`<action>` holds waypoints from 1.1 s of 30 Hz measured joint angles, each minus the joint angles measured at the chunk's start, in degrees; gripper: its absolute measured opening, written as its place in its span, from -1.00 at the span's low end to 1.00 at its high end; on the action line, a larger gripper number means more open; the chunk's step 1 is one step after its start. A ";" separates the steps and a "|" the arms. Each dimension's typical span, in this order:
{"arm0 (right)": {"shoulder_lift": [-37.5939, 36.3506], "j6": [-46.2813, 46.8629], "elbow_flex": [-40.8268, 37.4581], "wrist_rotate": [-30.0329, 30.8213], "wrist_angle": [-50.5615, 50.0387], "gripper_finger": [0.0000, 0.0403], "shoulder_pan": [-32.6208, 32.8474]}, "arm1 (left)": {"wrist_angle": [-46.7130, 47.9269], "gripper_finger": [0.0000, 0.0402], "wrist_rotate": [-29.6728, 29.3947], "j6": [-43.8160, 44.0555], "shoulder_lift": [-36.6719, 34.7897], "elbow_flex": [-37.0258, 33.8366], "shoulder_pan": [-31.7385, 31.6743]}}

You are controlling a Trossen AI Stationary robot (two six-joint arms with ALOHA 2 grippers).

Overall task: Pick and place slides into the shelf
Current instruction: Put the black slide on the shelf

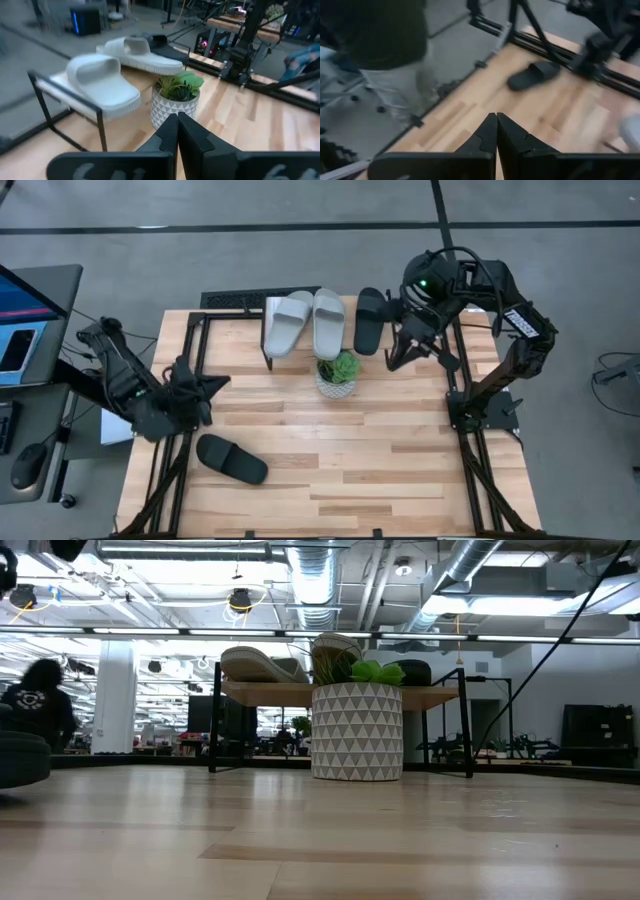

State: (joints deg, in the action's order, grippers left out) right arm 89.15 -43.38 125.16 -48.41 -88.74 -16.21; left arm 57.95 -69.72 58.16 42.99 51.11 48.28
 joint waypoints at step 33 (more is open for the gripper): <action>-18.28 42.94 -64.28 35.09 103.70 -1.00 14.90 | -9.67 -1.00 -12.75 -24.79 -8.12 0.01 30.12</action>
State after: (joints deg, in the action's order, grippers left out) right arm 70.87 -0.45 60.89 -13.32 14.97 -1.32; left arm 48.28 -82.47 33.37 34.87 51.12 78.40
